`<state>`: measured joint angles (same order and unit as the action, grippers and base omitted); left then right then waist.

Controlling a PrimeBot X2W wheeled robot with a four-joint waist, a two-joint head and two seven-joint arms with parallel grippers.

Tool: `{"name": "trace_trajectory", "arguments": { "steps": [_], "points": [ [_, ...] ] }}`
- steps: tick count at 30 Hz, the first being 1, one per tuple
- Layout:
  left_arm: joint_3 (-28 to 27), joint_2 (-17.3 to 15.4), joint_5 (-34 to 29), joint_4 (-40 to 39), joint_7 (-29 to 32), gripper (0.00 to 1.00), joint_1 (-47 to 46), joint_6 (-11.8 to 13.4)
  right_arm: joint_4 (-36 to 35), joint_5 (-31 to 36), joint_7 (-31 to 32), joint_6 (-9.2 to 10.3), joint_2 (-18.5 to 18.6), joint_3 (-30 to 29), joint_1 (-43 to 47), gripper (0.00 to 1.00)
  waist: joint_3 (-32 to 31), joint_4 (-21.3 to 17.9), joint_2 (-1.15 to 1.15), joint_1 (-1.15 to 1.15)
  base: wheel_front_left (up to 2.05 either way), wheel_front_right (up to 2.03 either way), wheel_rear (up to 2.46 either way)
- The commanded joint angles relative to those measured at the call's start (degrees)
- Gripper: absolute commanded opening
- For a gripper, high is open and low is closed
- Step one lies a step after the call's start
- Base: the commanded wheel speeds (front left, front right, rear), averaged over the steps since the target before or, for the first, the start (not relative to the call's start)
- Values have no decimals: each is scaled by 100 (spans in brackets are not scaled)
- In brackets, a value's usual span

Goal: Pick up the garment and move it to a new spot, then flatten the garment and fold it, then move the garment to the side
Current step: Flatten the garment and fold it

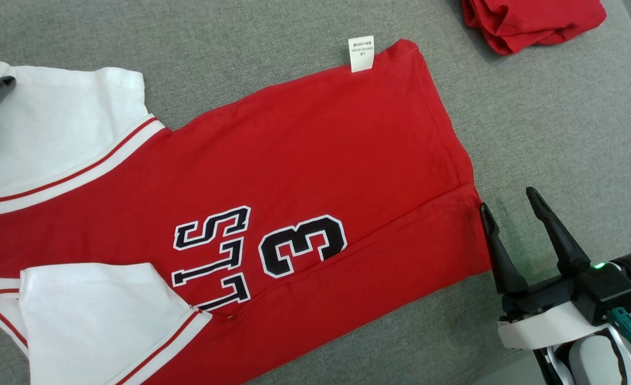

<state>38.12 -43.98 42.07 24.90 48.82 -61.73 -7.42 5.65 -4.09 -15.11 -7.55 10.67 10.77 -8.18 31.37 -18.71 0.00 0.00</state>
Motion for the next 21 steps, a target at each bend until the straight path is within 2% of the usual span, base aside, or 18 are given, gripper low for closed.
{"name": "trace_trajectory", "arguments": {
  "steps": [1, 4, 5, 15, 19, 21],
  "points": [
    [31, -19, 108, -35, 35, 41, -49, -8, 9, -36, -4, 13, 10, -14, -57, 100, 6, -1, 0, 0, 0, 0, 0],
    [43, -33, 254, -95, 83, 2, -7, -8, 12, -42, -4, 13, 18, 1, -103, 100, 19, 3, 0, 0, 0, 0, 0],
    [62, -53, 271, -123, 92, 0, -14, -8, 11, -41, -4, 13, 18, 6, -115, 100, 26, 5, 0, 0, 0, 0, 0],
    [165, -142, 403, -311, -247, 0, -55, -8, 5, -60, -4, 13, 39, 119, -304, 100, 40, 26, 0, 0, 0, 0, 0],
    [291, -165, 498, -396, -427, 0, -65, -9, 65, -354, -4, 13, 78, 230, -600, 100, -34, 68, 0, 0, 0, 0, 0],
    [391, -152, 540, -488, -561, 0, -70, -9, 323, -580, -3, 13, 171, 339, -781, 100, -82, 116, 0, 0, 0, 0, 0]
  ]
}}
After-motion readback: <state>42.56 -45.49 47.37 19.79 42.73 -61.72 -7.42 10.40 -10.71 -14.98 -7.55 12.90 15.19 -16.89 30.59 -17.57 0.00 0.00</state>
